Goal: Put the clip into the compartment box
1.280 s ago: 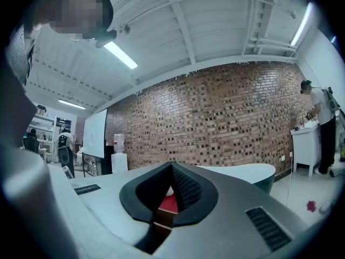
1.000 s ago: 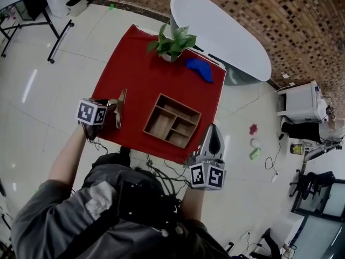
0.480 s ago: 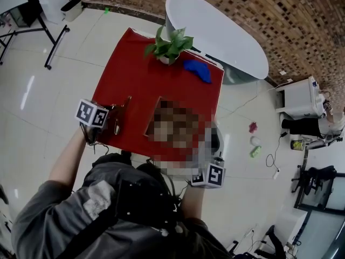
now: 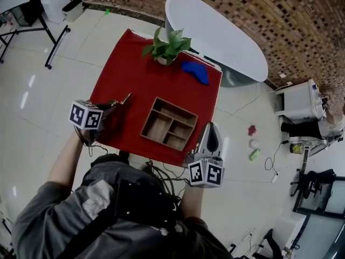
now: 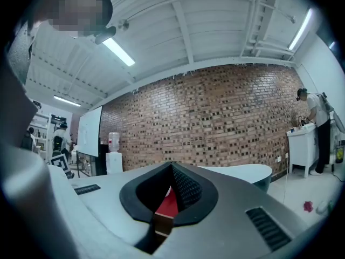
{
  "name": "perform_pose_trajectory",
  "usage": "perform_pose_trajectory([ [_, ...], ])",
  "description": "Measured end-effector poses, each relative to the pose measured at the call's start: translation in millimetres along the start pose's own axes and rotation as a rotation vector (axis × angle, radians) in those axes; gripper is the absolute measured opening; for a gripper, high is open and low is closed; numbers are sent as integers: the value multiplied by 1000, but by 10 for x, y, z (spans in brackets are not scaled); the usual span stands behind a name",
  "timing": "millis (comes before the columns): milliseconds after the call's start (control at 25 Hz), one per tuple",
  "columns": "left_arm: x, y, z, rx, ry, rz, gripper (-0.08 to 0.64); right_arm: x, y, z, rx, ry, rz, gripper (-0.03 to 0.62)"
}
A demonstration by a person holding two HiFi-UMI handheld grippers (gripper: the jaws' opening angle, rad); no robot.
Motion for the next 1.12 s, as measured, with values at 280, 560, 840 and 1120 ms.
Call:
perform_pose_trajectory([
  [280, -410, 227, -442, -240, -97, -77, 9, -233, 128, -154, -10, 25, 0, 11],
  [560, -1123, 478, -937, -457, -151, 37, 8, -400, 242, -437, -18, 40, 0, 11],
  [840, -1855, 544, -1331, -626, -137, 226, 8, -538, 308, -732, -34, 46, -5, 11],
  [1120, -2331, 397, -1522, -668, -158, 286, 8, -617, 448, -1036, -46, 56, 2, 11],
])
Point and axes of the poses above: the fingertips, and each gripper's own axes: z forward along the fingers, x to its left, y out of its top, the point moved 9 cm from there along -z, backward along the fingers, and after that the axes turned 9 degrees about y, right-handed, at the moved point
